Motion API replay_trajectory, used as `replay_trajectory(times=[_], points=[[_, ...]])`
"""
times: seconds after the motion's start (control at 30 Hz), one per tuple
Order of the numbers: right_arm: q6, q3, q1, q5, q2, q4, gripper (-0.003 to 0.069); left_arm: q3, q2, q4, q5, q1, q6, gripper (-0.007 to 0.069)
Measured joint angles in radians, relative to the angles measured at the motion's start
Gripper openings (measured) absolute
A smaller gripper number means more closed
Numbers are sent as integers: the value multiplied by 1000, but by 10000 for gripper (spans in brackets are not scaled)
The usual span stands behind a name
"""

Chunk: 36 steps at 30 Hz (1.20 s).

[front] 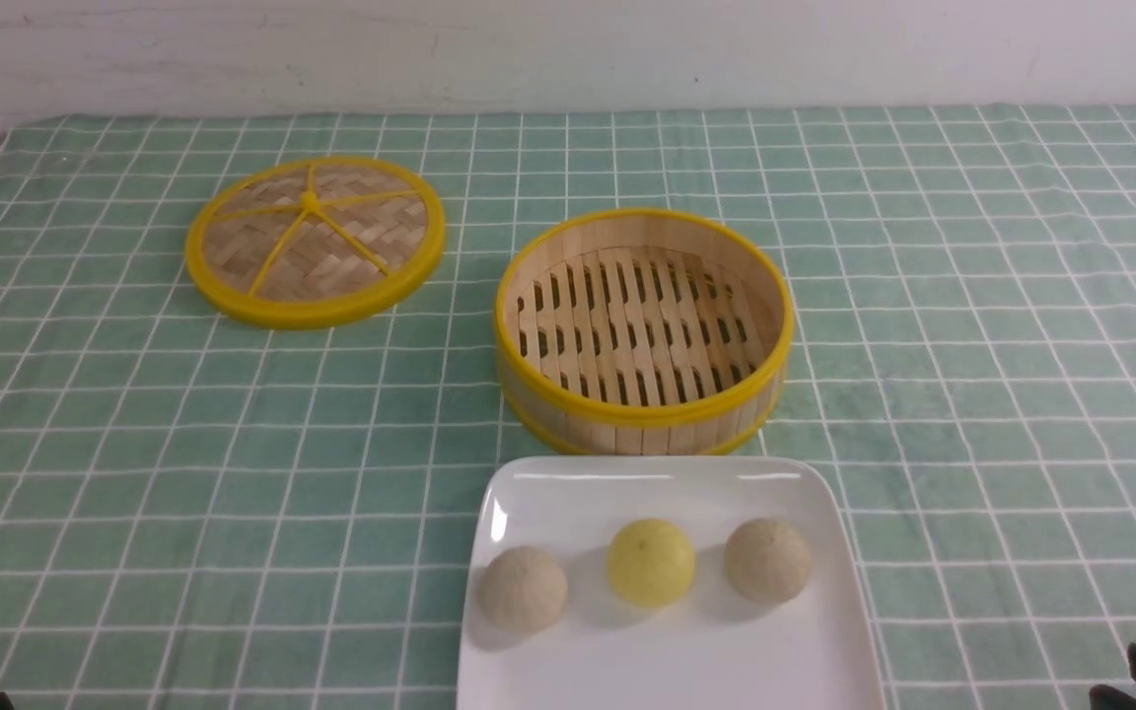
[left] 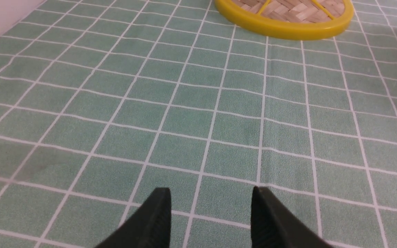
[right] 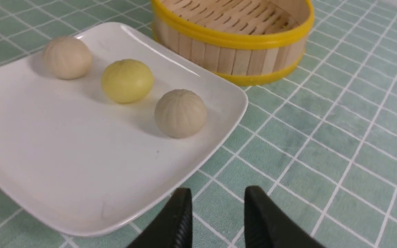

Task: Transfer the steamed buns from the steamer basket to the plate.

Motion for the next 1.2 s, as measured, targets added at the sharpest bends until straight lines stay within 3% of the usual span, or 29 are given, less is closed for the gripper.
replay_trajectory(times=[0.2, 0.4, 0.5, 0.9, 1.2], points=[[31, 0, 0, 67, 0, -16, 240, 0, 0, 0, 0, 0, 0, 345], [328, 0, -1, 160, -13, -235, 240, 0, 0, 0, 0, 0, 0, 345], [390, 0, -33, 171, -51, -276, 240, 0, 0, 0, 0, 0, 0, 345], [394, 77, -315, 183, -233, -282, 240, 0, 0, 0, 0, 0, 0, 345], [394, 110, -412, 148, -301, -255, 240, 0, 0, 0, 0, 0, -1, 345]])
